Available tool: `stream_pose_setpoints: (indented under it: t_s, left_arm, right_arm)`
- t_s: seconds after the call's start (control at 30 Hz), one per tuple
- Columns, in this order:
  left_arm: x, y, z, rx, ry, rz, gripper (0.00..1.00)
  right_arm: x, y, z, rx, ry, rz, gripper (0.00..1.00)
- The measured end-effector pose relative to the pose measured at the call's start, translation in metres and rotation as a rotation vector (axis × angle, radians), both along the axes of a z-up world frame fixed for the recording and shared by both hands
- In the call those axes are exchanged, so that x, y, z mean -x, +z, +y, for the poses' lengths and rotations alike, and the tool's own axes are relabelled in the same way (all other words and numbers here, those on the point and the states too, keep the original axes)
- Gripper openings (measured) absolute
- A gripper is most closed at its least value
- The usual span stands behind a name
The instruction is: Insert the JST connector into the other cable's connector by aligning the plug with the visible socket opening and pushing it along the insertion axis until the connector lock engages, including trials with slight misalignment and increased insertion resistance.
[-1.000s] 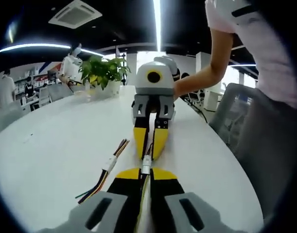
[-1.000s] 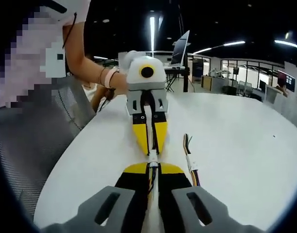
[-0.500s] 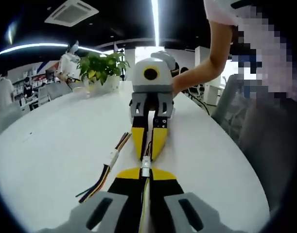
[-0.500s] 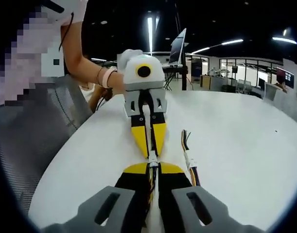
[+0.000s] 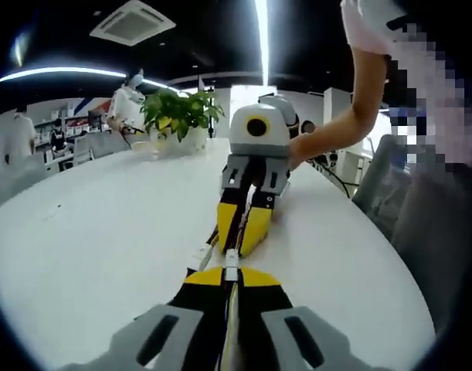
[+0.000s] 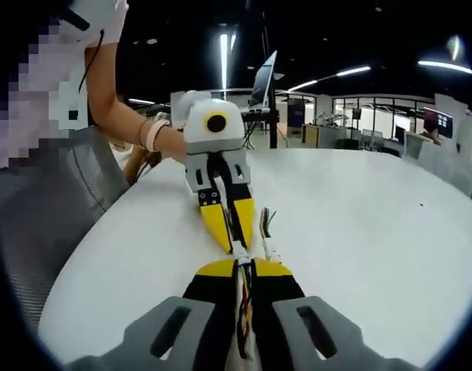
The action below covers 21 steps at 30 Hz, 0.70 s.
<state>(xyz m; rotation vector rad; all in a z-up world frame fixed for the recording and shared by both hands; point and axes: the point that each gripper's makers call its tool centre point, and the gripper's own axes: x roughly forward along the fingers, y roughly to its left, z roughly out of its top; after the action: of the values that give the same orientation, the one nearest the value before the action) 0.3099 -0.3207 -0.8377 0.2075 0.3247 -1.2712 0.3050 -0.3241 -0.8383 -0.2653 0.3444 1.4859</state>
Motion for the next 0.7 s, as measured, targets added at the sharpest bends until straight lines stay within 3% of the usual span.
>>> stream_pose_setpoints:
  t_s: [0.43, 0.53, 0.7]
  left_arm:
    - [0.0015, -0.0033, -0.0012, -0.015, -0.022, -0.016, 0.00]
    - [0.0034, -0.0028, -0.0039, -0.019, -0.028, -0.022, 0.00]
    - [0.0049, -0.0023, -0.0055, -0.038, -0.040, -0.046, 0.00]
  right_arm:
    - [0.0031, -0.0037, -0.0021, 0.003, -0.027, 0.007, 0.02]
    - [0.0048, -0.0032, -0.0027, 0.011, -0.006, -0.049, 0.02]
    - [0.0053, -0.0036, -0.0021, 0.019, 0.001, -0.051, 0.03]
